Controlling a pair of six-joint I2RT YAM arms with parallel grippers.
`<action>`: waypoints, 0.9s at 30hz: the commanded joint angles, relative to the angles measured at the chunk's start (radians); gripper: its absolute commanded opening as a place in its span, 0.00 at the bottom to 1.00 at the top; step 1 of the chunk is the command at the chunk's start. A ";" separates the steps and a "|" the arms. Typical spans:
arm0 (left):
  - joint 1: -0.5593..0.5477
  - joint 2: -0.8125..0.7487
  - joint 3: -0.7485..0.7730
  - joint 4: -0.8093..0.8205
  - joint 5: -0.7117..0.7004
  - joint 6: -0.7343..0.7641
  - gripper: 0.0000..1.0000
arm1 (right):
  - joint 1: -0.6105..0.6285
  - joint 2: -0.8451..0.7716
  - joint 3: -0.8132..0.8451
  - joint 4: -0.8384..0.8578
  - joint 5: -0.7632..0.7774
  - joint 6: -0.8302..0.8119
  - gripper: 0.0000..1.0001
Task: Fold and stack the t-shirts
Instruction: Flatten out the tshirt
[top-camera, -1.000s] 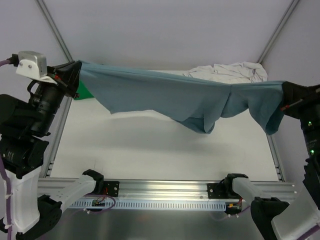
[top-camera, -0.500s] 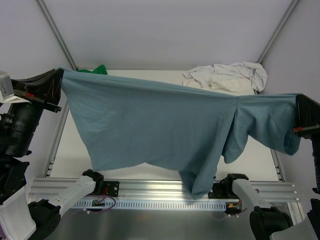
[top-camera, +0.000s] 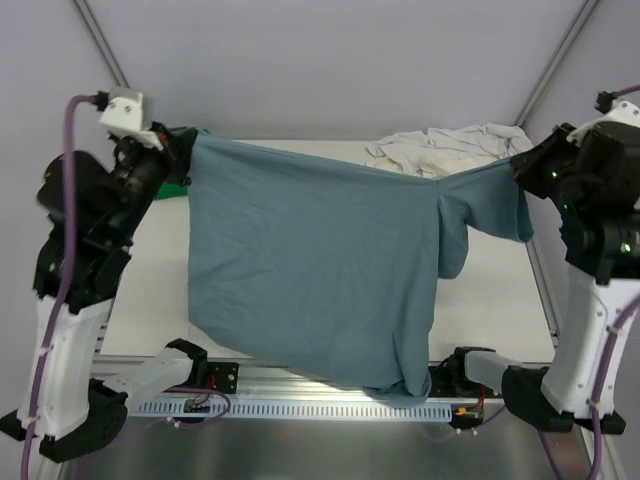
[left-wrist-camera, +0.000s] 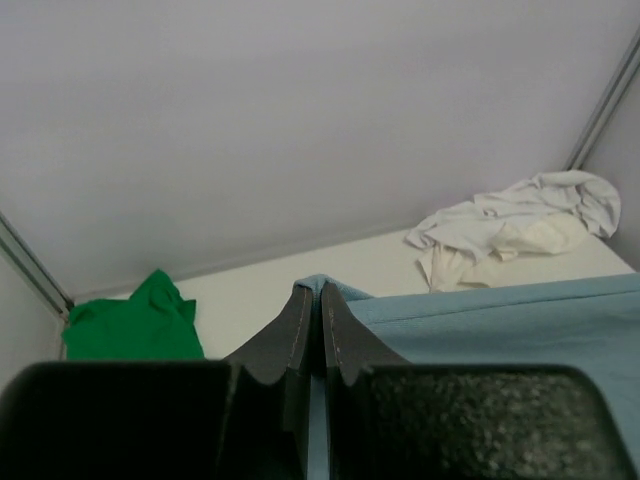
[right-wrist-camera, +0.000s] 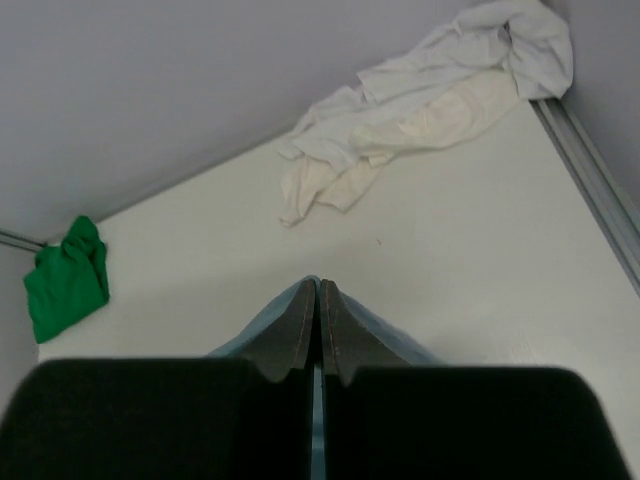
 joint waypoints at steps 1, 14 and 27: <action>0.004 0.067 -0.023 0.165 -0.007 -0.019 0.00 | -0.001 0.021 -0.026 0.064 0.017 -0.003 0.00; 0.004 0.222 0.111 0.369 0.067 0.005 0.00 | -0.001 0.157 0.288 0.200 -0.032 -0.048 0.00; 0.003 0.005 0.193 0.171 0.072 -0.031 0.00 | -0.001 -0.128 0.206 0.162 -0.003 -0.060 0.00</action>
